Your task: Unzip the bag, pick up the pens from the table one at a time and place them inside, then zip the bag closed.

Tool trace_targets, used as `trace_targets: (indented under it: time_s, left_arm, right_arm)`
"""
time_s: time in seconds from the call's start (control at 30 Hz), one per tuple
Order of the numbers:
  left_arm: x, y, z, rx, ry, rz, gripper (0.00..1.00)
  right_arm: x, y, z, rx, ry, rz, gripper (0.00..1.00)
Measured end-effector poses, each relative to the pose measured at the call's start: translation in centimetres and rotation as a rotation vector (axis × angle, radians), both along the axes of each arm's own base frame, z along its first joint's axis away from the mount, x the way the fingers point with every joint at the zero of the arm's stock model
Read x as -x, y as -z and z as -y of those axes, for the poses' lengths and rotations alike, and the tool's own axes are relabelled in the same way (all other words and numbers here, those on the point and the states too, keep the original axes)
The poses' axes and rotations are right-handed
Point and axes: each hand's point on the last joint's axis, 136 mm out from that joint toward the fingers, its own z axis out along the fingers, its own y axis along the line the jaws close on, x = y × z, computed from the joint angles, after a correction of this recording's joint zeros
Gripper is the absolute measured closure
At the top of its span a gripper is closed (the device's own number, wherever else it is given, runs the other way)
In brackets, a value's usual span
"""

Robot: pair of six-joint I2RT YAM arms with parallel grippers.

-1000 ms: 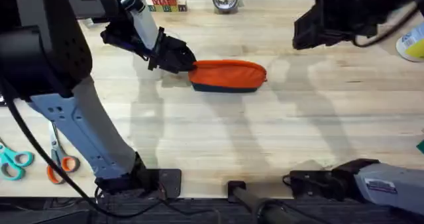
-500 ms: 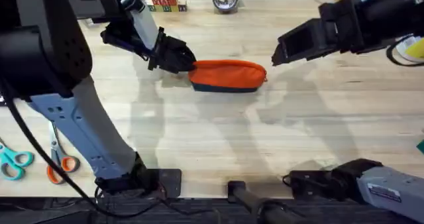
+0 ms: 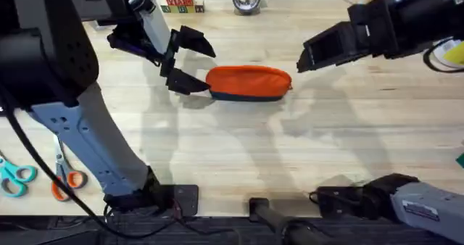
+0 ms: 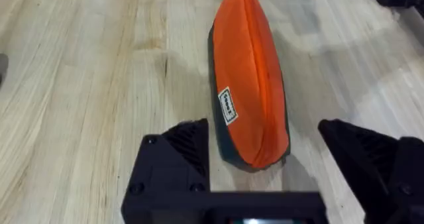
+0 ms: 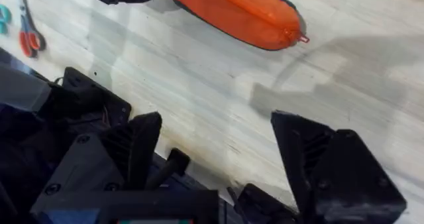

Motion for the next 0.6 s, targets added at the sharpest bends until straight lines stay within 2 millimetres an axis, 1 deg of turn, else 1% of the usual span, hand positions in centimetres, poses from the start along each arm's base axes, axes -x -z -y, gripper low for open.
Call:
trace_targets:
  time_s: [0.23,0.37,0.47,0.6]
  left_arm:
    - [-0.2,0.1,0.0,-0.003,0.000,0.016,0.006]
    - [0.0,-0.1,-0.1,0.000,-0.003,-0.004,0.006]
    - [0.2,-0.9,-0.6,0.007,-0.019,-0.049,0.005]
    - [-0.8,-2.9,-2.1,0.010,-0.063,-0.056,0.004]
  right_arm:
    - [0.0,0.0,0.0,0.000,0.000,0.000,0.005]
    - [0.0,0.0,0.0,0.000,0.000,0.000,0.005]
    - [0.0,0.0,0.0,0.000,0.000,0.000,0.005]
    - [0.0,0.0,0.0,0.000,0.000,0.000,0.005]
